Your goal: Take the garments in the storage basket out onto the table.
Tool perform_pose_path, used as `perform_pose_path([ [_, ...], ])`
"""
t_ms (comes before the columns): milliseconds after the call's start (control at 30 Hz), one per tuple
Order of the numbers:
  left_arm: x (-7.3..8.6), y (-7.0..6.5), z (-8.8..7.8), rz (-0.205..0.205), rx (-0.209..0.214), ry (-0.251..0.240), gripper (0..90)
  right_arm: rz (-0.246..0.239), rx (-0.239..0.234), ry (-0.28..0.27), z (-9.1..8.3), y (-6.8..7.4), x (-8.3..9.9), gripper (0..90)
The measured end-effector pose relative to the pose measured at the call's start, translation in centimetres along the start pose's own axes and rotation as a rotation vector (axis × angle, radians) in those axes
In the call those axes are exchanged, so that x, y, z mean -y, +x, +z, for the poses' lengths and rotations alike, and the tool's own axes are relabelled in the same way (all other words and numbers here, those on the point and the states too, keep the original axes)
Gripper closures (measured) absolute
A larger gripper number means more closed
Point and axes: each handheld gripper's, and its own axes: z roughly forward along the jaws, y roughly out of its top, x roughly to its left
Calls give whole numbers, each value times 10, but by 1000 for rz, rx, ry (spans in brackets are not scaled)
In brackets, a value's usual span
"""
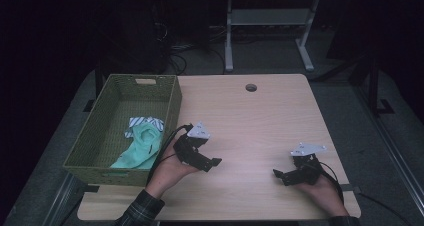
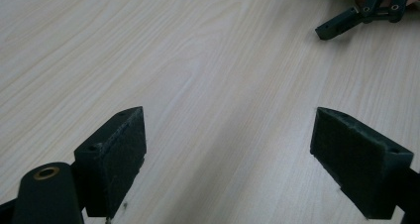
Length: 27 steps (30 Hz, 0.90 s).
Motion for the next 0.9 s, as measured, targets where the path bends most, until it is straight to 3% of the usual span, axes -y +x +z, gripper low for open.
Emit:
perform_pose_path([
  [900,-5,12,-21,1,-10,-32,138,1,0,-2,0,0,0,17],
])
